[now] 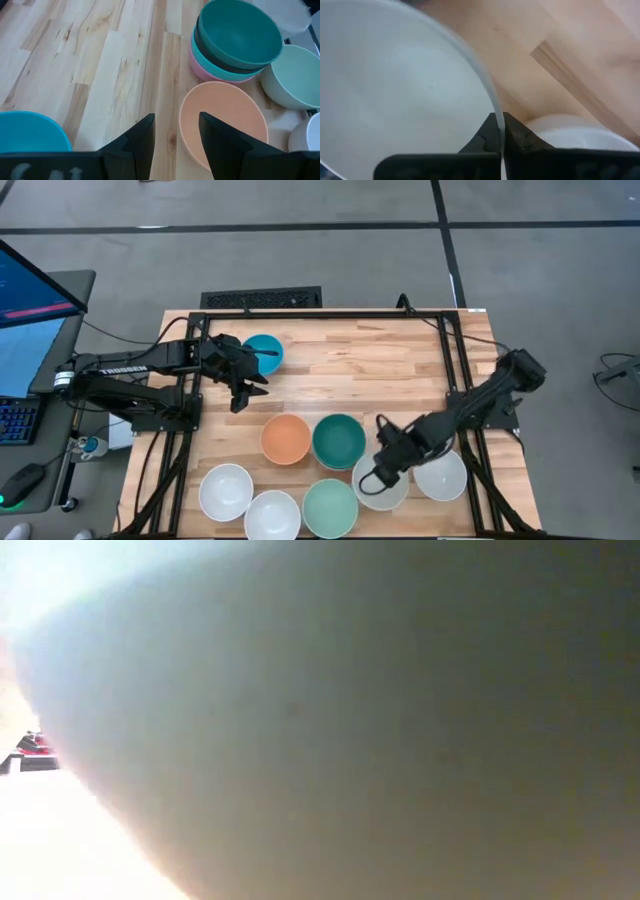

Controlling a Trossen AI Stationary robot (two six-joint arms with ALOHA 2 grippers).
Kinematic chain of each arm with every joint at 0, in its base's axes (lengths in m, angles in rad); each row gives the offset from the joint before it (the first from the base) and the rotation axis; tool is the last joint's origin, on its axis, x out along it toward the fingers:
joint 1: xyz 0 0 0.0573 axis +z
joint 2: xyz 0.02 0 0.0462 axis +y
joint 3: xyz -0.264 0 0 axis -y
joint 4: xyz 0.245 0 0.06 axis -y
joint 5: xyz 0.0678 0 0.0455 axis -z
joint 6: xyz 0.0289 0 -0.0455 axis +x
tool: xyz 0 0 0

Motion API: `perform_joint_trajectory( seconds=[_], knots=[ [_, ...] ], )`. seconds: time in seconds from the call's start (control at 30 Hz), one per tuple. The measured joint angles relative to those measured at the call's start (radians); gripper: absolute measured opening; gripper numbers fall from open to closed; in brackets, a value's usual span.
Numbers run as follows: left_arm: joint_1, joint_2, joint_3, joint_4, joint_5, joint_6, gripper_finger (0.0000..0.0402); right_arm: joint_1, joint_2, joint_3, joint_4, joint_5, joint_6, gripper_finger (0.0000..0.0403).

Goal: Nest bowls inside each other
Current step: Stack the white bowl on the green bowl

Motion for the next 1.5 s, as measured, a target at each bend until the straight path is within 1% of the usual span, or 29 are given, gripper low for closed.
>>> perform_joint_trajectory(
  seconds=[0.2,0.3,0.37,0.43,0.6,0.7,0.77,0.97,1.13,1.23,1.3,1.37,1.5],
  knots=[
    [0.0,0.0,0.0,0.0,0.0,-0.005,0.0144,-0.047,-0.176,0.068,-0.176,-0.027,0.037,0.0016],
    [0.0,0.0,0.0,0.0,-0.006,-0.004,0.0144,-0.071,-0.231,0.106,-0.236,0.016,0.076,0.001],
    [0.0,0.0,0.0,0.002,-0.013,0.0,0.0144,-0.106,-0.241,0.128,-0.246,0.045,0.072,0.001],
    [0.0,0.0,0.0,0.01,-0.033,0.003,0.0144,-0.152,-0.223,0.15,-0.241,0.076,0.043,0.001],
    [0.0,0.0,0.0,0.028,-0.043,0.003,0.0144,-0.274,-0.109,0.271,-0.216,0.082,-0.112,0.0018],
    [0.0,0.0,0.0,0.024,-0.043,0.003,0.0144,-0.316,-0.035,0.351,-0.225,0.082,-0.21,0.0013],
    [0.0,0.0,0.0,0.022,-0.043,0.003,0.0144,-0.333,0.003,0.372,-0.233,0.068,-0.253,0.0013],
    [0.0,0.0,0.0,-0.004,-0.043,0.005,0.0144,-0.332,0.104,0.374,-0.203,0.0,-0.3,0.0032],
    [0.0,0.0,0.0,-0.027,-0.042,0.022,0.0144,-0.321,0.163,0.374,-0.103,-0.012,-0.322,0.0021],
    [0.0,0.0,0.0,-0.027,-0.042,0.022,0.0144,-0.323,0.18,0.374,-0.099,-0.006,-0.323,0.002],
    [0.0,0.0,0.0,-0.027,-0.042,0.023,0.0144,-0.323,0.179,0.374,-0.118,0.023,-0.322,0.003],
    [0.0,0.0,0.0,-0.033,-0.042,0.022,0.0144,-0.324,0.179,0.374,-0.132,0.053,-0.311,0.0048],
    [0.0,0.0,0.0,-0.033,-0.042,0.023,0.0144,-0.338,0.167,0.374,-0.179,0.063,-0.296,0.0083]
  ],
)
